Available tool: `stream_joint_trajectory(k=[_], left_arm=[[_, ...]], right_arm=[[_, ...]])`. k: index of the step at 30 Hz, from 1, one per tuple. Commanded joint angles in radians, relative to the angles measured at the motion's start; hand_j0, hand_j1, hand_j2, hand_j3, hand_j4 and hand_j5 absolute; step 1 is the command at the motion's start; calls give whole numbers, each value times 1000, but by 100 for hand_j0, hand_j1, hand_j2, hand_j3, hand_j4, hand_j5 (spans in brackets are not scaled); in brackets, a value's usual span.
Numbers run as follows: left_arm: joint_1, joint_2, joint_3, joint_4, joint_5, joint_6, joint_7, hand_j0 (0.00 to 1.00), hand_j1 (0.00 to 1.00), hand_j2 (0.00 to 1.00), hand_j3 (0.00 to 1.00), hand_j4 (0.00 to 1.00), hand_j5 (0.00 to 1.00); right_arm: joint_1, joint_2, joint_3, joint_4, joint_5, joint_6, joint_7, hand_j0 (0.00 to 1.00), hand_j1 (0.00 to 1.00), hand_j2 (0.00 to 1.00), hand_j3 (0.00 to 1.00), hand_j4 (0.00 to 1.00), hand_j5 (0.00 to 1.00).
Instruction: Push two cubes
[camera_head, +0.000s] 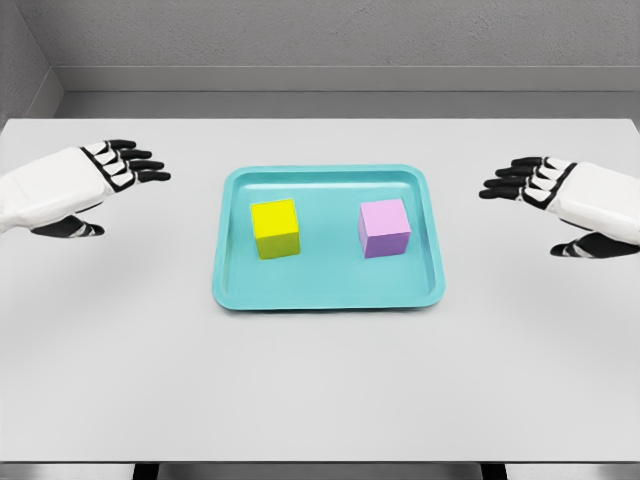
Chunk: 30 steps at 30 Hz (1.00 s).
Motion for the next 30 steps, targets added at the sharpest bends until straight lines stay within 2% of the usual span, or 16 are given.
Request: stream_joint_trajectory(k=[1,4,5,8,9,11,12,14,16,17,18,20,22,23,26,30], left_arm=[[0,1,0,0,-12,1,-8,100,100,100,100,100,100],[-2,-2,0,4,-32,1,-8,93,93,93,93,93,93],[-2,-2,0,3,-32,1,-8,91,91,91,91,91,91],[-2,-4,0,4,-65,1,-8,80,80,80,80,80,80],[-2,-7,-6,4,-75,1,-8,79,79,79,79,79,79],[-9,-10,-34,9,-81,1,-8,79,79,79,79,79,79],[-11,-10,-34,9,-84,1,-8,79,79,79,79,79,79],[-11,-10,-36,7,-87,1,-8,79,79,79,79,79,79],[-14,-11,-42,7,-108,1,-8,79,79,79,79,79,79],[-14,-21,-43,9,-111,1,-8,79,79,79,79,79,79],[-17,-27,-51,9,-121,1,-8,79,79,79,79,79,79],[-52,-28,-100,12,-122,1,-8,79,79,79,79,79,79],[-69,-54,-126,30,-137,1,-9,79,79,79,79,79,79],[-74,-54,-137,35,-137,1,-8,79,79,79,79,79,79],[-94,-54,-161,38,-144,1,-8,79,79,79,79,79,79],[-141,-48,-215,47,-150,1,-22,80,80,80,80,80,80]], right_arm=[[0,3,9,0,1,1,0,100,100,100,100,100,100],[-17,5,12,1,-7,1,-26,100,100,100,100,100,100],[-20,5,40,0,-7,1,-26,100,100,100,100,100,100],[-86,15,35,6,-20,1,-4,100,100,100,100,100,100],[-117,61,40,12,-8,1,51,99,99,99,99,99,99],[-190,144,46,35,-4,1,308,94,94,94,94,94,94],[-221,172,50,40,13,1,388,91,91,91,91,91,91],[-278,218,55,56,101,1,395,91,91,91,91,91,91],[-324,279,101,116,157,1,395,90,90,90,90,90,90],[-376,284,107,167,165,1,395,90,90,90,90,90,90],[-402,281,107,173,167,1,395,90,90,90,90,90,90],[-420,291,150,202,202,1,395,89,89,89,89,89,89],[-457,339,192,297,271,1,395,86,86,86,86,86,86],[-465,362,215,333,303,1,395,84,84,84,84,84,84],[-466,374,274,368,323,1,395,79,79,79,79,79,79],[-459,451,281,429,423,1,395,73,73,73,73,73,73]])
